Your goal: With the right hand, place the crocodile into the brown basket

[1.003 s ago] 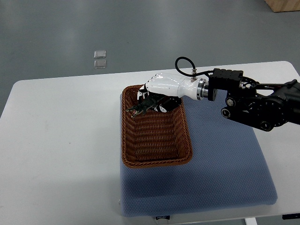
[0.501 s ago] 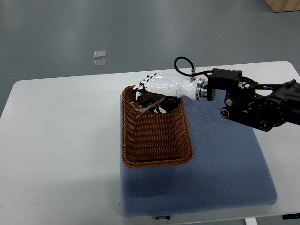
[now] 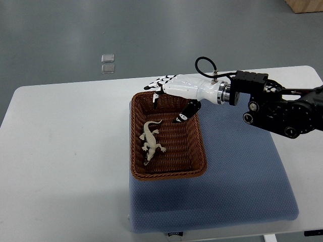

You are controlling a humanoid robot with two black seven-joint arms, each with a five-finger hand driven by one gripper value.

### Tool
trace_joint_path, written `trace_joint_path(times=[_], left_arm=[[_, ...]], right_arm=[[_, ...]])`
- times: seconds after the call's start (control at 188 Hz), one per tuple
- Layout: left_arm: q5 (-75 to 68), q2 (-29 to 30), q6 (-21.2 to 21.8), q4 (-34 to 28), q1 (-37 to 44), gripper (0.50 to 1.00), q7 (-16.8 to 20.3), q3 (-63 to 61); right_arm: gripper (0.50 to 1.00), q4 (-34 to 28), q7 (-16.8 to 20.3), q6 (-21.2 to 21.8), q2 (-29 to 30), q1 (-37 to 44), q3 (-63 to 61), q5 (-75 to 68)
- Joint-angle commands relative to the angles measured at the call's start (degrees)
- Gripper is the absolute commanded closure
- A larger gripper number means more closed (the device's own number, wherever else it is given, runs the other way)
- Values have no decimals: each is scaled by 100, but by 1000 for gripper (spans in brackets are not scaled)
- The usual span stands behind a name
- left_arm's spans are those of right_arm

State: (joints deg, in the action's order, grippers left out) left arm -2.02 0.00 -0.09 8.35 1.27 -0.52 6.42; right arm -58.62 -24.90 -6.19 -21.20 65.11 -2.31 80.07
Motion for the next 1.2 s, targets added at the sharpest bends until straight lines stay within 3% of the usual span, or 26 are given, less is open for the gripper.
trace_joint_path(times=[0.0, 0.117, 0.229, 0.576, 0.704, 1.195], left_arm=[[0, 0, 0, 0, -4, 500, 8, 0], [0, 0, 0, 0, -4, 500, -1, 0], [0, 0, 0, 0, 5, 500, -1, 0], [0, 0, 0, 0, 5, 500, -1, 0], [0, 0, 0, 0, 5, 500, -1, 0], [0, 0, 0, 0, -4, 500, -1, 0]], right_arm=[[566, 0, 108, 241, -183, -7, -103, -598], [566, 0, 556, 882, -525, -95, -753, -1827], [566, 18, 758, 1348, -842, -288, -1228, -3075], [566, 563, 828, 1489, -1176, -1167, -1483, -7392], [566, 677, 837, 1805, -1167, -1519, -1475, -8639], [564, 686, 793, 1876, -1079, -1888, -1457, -8921]])
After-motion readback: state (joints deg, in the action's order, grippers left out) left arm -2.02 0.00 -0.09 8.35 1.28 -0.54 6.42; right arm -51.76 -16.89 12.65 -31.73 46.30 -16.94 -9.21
